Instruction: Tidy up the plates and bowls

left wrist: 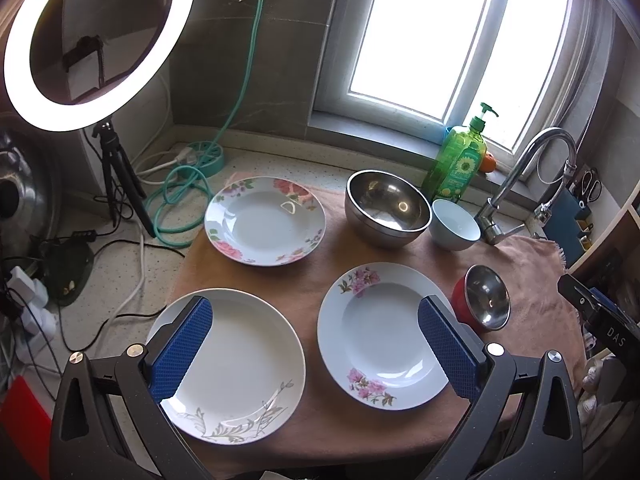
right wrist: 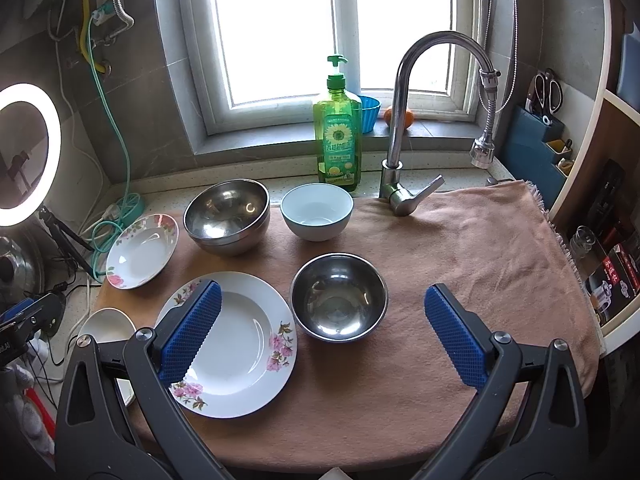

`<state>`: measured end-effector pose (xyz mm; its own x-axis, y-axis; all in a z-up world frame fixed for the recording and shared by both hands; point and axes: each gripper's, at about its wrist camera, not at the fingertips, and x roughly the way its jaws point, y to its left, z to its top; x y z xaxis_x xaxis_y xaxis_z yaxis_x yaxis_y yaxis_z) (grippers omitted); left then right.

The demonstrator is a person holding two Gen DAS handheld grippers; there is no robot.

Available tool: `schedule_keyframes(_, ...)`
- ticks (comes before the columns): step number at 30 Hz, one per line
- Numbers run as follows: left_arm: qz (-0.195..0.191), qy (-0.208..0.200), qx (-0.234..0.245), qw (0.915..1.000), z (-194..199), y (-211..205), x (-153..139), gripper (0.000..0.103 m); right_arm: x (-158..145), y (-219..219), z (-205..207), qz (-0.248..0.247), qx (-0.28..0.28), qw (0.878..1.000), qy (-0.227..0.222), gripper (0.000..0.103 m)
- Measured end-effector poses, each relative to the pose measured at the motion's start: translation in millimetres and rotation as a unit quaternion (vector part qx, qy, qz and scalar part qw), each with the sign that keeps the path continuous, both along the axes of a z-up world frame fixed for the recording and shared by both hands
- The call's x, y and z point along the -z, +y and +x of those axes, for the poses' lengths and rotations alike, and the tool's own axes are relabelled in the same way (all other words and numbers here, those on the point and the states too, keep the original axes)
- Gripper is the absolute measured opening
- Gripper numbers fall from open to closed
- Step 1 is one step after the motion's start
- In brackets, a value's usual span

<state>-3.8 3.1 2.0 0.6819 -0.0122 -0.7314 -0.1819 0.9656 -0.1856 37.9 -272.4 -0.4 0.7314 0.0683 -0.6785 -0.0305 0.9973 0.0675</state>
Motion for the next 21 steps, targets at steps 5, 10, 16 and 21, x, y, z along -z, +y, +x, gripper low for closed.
schedule_keyframes(5, 0.0, 0.0, 0.0, 1.0, 0.2, 0.7, 0.1, 0.102, -0.4, 2.0, 1.0, 0.001, 0.0, 1.0, 0.001, 0.103)
schedule_keyframes(10, 0.0, 0.001, -0.001, 1.0, 0.3, 0.7, 0.1, 0.102, 0.4, 1.5, 1.2, 0.005, -0.001, 1.0, 0.0, 0.103)
schedule_keyframes(16, 0.001, 0.002, -0.001, 1.0, 0.1, 0.3, 0.7, 0.102, 1.7, 2.1, 2.1, 0.008, -0.003, 1.0, 0.0, 0.103)
schedule_keyframes(21, 0.001, 0.004, 0.0, 1.0, 0.3, -0.4, 1.2, 0.102, 2.4, 2.7, 2.0, 0.009, -0.004, 1.0, 0.0, 0.103)
